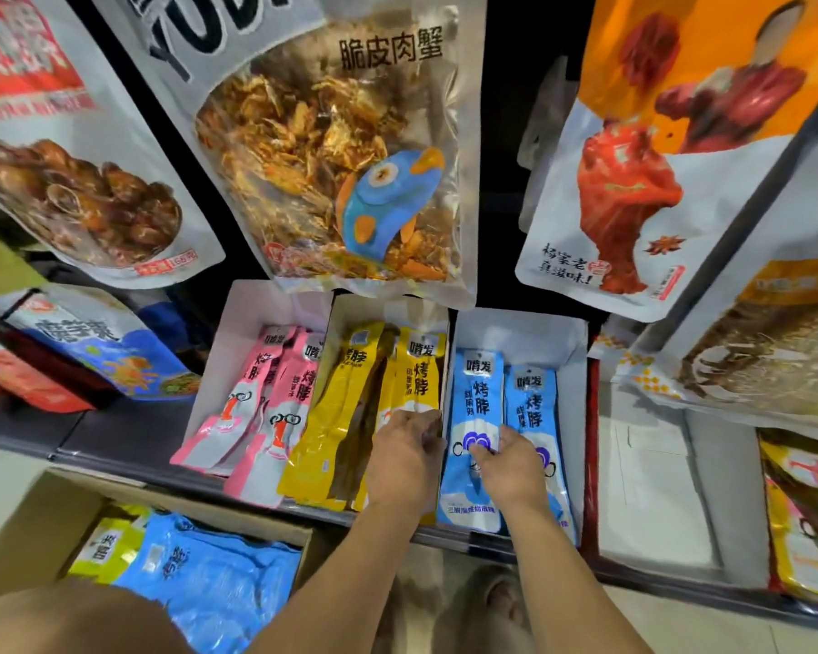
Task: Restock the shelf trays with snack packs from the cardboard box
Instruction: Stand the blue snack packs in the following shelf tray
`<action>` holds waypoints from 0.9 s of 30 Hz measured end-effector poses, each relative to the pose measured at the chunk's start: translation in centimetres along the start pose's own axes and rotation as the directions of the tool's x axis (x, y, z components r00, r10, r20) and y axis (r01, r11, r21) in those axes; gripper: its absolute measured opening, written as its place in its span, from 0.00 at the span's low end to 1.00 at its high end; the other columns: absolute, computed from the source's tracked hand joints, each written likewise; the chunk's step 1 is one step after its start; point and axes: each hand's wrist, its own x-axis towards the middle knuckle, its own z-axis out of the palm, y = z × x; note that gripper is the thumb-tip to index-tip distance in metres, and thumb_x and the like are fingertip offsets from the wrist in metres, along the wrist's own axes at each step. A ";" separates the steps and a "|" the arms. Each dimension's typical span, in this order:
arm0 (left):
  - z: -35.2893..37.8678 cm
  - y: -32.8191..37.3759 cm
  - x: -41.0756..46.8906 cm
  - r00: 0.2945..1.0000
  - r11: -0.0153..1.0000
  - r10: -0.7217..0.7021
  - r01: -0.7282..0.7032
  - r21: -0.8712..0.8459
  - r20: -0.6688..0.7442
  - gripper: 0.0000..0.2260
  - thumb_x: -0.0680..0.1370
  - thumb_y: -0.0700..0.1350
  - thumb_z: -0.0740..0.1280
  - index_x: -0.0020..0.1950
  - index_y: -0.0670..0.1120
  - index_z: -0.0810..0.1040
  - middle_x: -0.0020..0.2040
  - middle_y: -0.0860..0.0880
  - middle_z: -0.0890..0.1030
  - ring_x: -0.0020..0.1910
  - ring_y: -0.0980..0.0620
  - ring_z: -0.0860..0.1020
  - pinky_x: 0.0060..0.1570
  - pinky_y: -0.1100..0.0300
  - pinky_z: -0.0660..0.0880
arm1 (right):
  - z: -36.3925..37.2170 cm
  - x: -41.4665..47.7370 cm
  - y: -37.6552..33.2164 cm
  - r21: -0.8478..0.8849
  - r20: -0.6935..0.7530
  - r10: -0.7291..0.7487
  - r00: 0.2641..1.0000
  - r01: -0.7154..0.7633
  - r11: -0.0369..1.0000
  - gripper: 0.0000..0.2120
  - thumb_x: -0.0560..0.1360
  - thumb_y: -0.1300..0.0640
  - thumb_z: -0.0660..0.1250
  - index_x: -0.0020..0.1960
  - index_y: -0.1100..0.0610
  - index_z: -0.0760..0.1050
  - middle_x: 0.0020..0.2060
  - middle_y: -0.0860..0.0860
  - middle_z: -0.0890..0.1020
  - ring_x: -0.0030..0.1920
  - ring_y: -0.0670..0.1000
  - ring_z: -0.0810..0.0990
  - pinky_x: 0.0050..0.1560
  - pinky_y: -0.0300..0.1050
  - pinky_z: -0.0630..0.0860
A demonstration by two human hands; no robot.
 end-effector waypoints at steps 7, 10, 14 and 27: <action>-1.0 0.8 -0.7 0.997 1.000 0.016 -0.016 -0.010 0.078 0.06 0.77 0.44 0.67 0.52 0.53 0.79 0.48 0.49 0.78 0.49 0.50 0.78 0.46 0.54 0.79 | -0.6 -1.6 -1.3 -0.289 0.014 -0.037 0.999 0.039 0.957 0.30 0.79 0.50 0.68 0.75 0.61 0.63 0.57 0.58 0.80 0.58 0.58 0.80 0.54 0.51 0.77; -2.3 1.6 -1.7 0.988 0.996 -0.019 0.033 -0.082 0.156 0.16 0.77 0.42 0.68 0.66 0.50 0.76 0.58 0.48 0.81 0.57 0.49 0.79 0.55 0.59 0.77 | -1.6 -3.4 -1.7 -0.402 0.052 -0.073 0.996 0.088 0.912 0.30 0.80 0.50 0.66 0.77 0.60 0.61 0.64 0.58 0.76 0.65 0.58 0.75 0.62 0.53 0.75; -4.2 2.9 -3.7 0.985 0.998 0.010 -0.020 0.055 0.174 0.25 0.78 0.46 0.68 0.74 0.49 0.69 0.67 0.45 0.77 0.65 0.45 0.75 0.64 0.51 0.74 | -3.7 -6.7 -2.6 -0.538 0.063 -0.182 0.981 0.187 0.822 0.27 0.81 0.48 0.62 0.76 0.57 0.62 0.70 0.56 0.71 0.71 0.58 0.69 0.68 0.53 0.69; -12.8 4.5 -15.0 0.993 0.883 0.022 -0.073 0.464 0.115 0.23 0.78 0.55 0.62 0.72 0.50 0.70 0.70 0.47 0.74 0.68 0.44 0.71 0.62 0.51 0.72 | -7.1 -19.3 -4.5 -0.713 0.160 -0.389 0.907 0.379 0.590 0.28 0.80 0.47 0.62 0.76 0.57 0.62 0.73 0.57 0.68 0.73 0.61 0.66 0.71 0.58 0.66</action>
